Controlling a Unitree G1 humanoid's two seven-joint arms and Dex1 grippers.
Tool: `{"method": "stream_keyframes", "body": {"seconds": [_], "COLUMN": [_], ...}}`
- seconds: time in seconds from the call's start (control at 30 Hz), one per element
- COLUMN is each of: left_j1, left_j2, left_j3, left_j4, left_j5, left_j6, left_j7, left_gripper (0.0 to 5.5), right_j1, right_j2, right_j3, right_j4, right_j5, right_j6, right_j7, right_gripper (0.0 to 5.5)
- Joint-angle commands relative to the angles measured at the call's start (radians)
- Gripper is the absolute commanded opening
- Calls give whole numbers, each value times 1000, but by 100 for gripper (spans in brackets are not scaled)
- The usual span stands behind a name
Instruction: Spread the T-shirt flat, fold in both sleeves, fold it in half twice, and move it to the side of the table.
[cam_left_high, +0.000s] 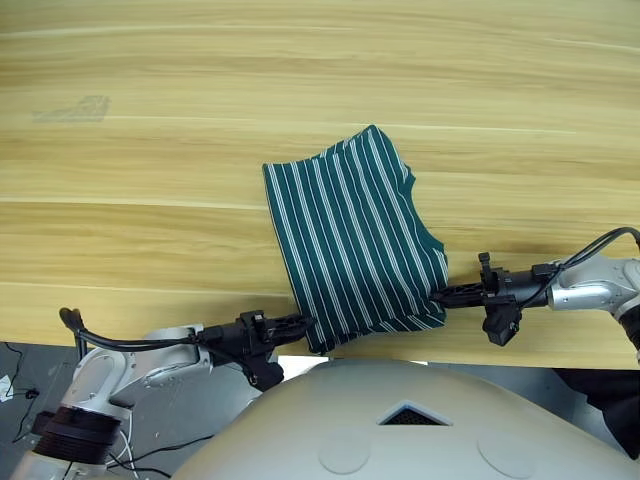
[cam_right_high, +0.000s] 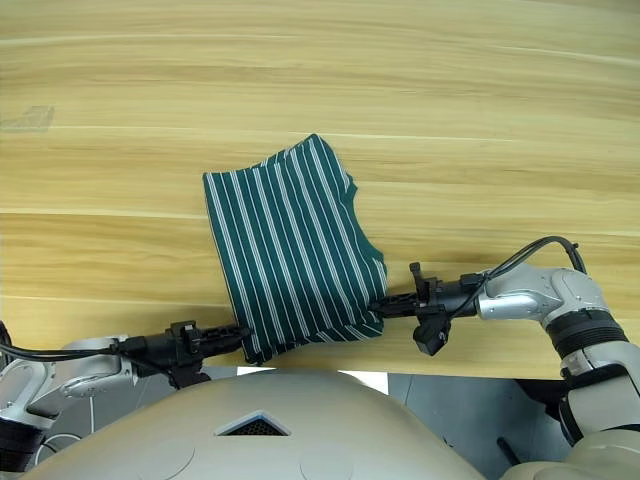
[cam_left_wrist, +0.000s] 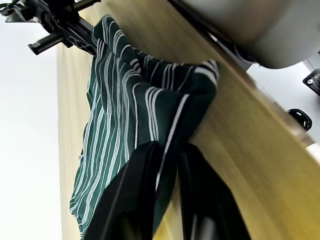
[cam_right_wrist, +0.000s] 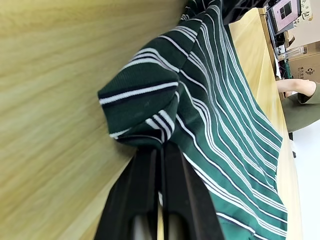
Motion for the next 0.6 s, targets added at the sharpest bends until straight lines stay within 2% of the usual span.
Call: {"method": "stream_keyframes", "body": {"seconds": [0.03,0.1,0.33,0.43,0.47,0.53,0.6], "left_j1": [7,11,11,46,75,110,125], "left_j2": [37,50,69,74,95,149,197], "left_j3": [-5,0,-3,-21,-29,-21,16], "left_j4": [25,23,20,2,-28,-89,-116], "left_j5": [35,29,11,-156,-290,-605,-840], "left_j6": [28,29,31,100,189,398,545], "left_j7": [-18,-18,-17,-89,-160,-306,-414], "left_gripper": [28,2,2,2,2,2,2], "right_j1": [14,19,30,51,77,134,140], "right_j2": [-16,-26,-34,-54,-83,-182,-255], "right_j3": [43,59,77,113,136,155,133], "right_j4": [-10,-19,-43,-97,-163,-406,-575], "right_j5": [96,141,232,383,504,898,1173], "right_j6": [52,71,115,229,355,771,1052], "right_j7": [44,66,127,212,299,501,631], "right_gripper": [0,0,0,0,0,0,0]}}
